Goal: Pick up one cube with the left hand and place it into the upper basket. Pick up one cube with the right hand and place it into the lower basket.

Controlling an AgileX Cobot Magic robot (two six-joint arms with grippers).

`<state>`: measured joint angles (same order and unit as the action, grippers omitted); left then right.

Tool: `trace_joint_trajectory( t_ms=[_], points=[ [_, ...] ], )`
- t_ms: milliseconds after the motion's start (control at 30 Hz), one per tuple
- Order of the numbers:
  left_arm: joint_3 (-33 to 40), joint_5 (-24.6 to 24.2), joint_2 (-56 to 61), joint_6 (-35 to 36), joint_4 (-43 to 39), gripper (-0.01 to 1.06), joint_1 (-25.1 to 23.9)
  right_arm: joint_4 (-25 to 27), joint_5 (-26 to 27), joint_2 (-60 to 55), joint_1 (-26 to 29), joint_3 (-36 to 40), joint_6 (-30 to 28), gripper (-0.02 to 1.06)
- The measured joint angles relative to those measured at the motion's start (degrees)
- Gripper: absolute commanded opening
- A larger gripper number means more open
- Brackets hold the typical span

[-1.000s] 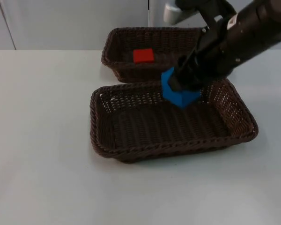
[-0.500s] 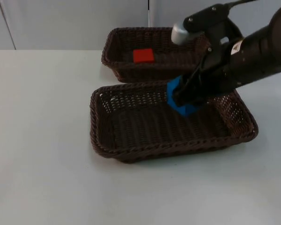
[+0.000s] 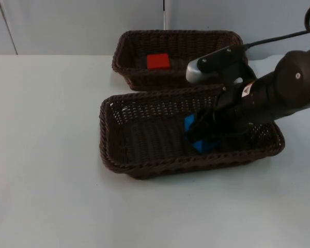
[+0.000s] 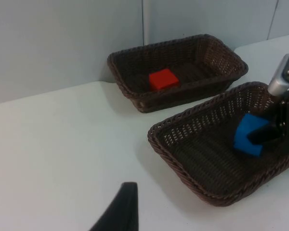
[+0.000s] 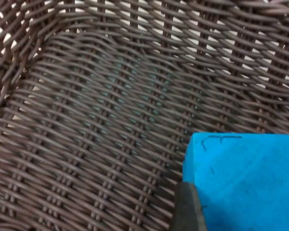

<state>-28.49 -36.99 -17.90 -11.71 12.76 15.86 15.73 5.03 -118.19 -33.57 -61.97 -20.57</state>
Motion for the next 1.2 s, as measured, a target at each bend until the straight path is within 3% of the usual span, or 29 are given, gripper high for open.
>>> trace_joint_trajectory(
  t_ms=[33, 67, 133, 233, 267, 367, 633, 1200],
  points=[
    [0.0, 0.0, 0.0, 0.0, 0.0, 1.05, 0.0, 0.0, 0.0, 0.0, 0.0, 0.0, 0.0, 0.21],
    [0.0, 0.0, 0.0, 0.0, 0.0, 1.05, 0.0, 0.0, 0.1, 0.0, 0.0, 0.0, 0.0, 0.21],
    [0.0, 0.0, 0.0, 0.0, 0.0, 1.05, 0.0, 0.0, 0.2, 0.0, 0.0, 0.0, 0.0, 0.40],
    [0.0, 0.0, 0.0, 0.0, 0.0, 1.05, 0.0, 0.0, 0.3, 0.0, 0.0, 0.0, 0.4, 0.79],
    [0.0, 0.0, 0.0, 0.0, 0.0, 1.05, 0.0, 0.0, 0.4, 0.0, 0.0, 0.0, 1.1, 0.79],
    [0.0, 0.0, 0.0, 0.0, 0.0, 1.05, 0.0, 0.2, 0.4, 0.4, 0.0, 0.0, 2.4, 1.03],
    [0.0, 0.2, 0.0, 0.0, 0.0, 1.05, 0.0, 0.2, -1.5, 7.8, 0.0, 0.0, 2.9, 1.05],
    [0.0, 0.2, 0.0, 0.0, 0.0, 1.05, 0.0, -0.2, -16.3, 27.2, 0.0, 0.0, 3.0, 1.05]
  ],
)
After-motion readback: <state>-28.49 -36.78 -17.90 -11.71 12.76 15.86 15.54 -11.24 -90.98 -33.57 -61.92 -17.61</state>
